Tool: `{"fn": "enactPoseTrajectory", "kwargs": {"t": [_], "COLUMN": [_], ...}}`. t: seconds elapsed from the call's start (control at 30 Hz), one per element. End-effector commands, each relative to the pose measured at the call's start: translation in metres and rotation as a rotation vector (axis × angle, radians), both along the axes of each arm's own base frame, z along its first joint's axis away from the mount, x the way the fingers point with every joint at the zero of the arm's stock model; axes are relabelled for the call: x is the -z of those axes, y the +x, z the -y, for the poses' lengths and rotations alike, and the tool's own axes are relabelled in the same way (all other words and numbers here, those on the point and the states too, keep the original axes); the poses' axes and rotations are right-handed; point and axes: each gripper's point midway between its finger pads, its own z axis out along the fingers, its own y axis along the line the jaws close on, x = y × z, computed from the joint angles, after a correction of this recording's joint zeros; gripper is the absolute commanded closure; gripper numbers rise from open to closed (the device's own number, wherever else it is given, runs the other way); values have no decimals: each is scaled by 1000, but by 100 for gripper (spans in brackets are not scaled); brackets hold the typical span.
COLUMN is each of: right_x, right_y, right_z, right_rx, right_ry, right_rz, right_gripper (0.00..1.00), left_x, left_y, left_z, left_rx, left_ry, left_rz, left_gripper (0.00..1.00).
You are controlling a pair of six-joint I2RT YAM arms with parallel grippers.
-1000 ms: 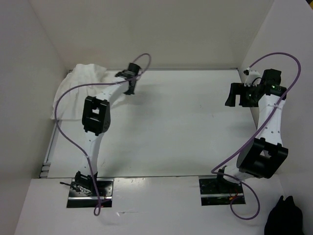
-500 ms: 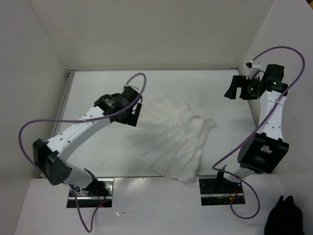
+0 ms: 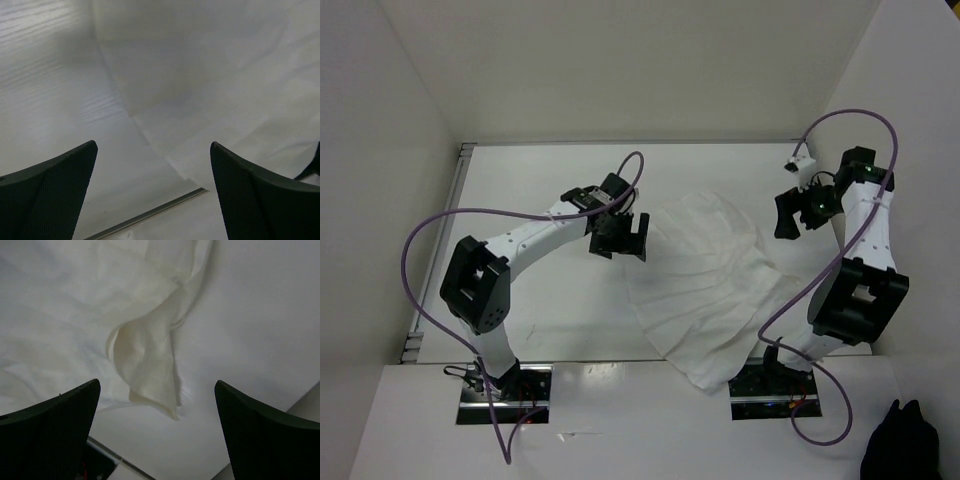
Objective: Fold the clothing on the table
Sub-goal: Flatten the skirt out
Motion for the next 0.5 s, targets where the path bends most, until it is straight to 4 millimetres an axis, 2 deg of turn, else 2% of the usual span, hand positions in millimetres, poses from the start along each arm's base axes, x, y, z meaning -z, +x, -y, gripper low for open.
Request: {"fn": "enactPoseTrajectory", "kwargs": {"t": [0.0,0.03,0.1,0.13,0.27,0.33,0.37,0.47], "right_x": [51,66,83,86,90,92,93,101], "right_y": [-46,-56,-61,-60,-57,-49,-46,-43], "right_z": [-1,-3,-7,-9,-38,-48,-50,-57], "right_rx": [-177,-190,-206,-208,-280,-307,-298,-311], "right_ry": [-59,-46,-17,0,55,67,83,104], "right_rz": [-231,-285,-349,-355,-358,-364,-369,-402], "right_gripper": [0,0,0,0,0,0,0,5], "left_x": [-40,-42,-45,-44,-43,-48,-37,-36], "left_y": [24,23,32,30,35,33,30,23], "left_z": [37,36,31,30,17,15,8,5], "left_rx": [-6,5,-4,-5,-27,-18,-31,-51], "left_ry": [-272,-266,-264,-258,-259,-261,-247,-249], "left_rz": [27,31,43,34,16,29,6,-10], "left_gripper": [0,0,0,0,0,0,0,0]}}
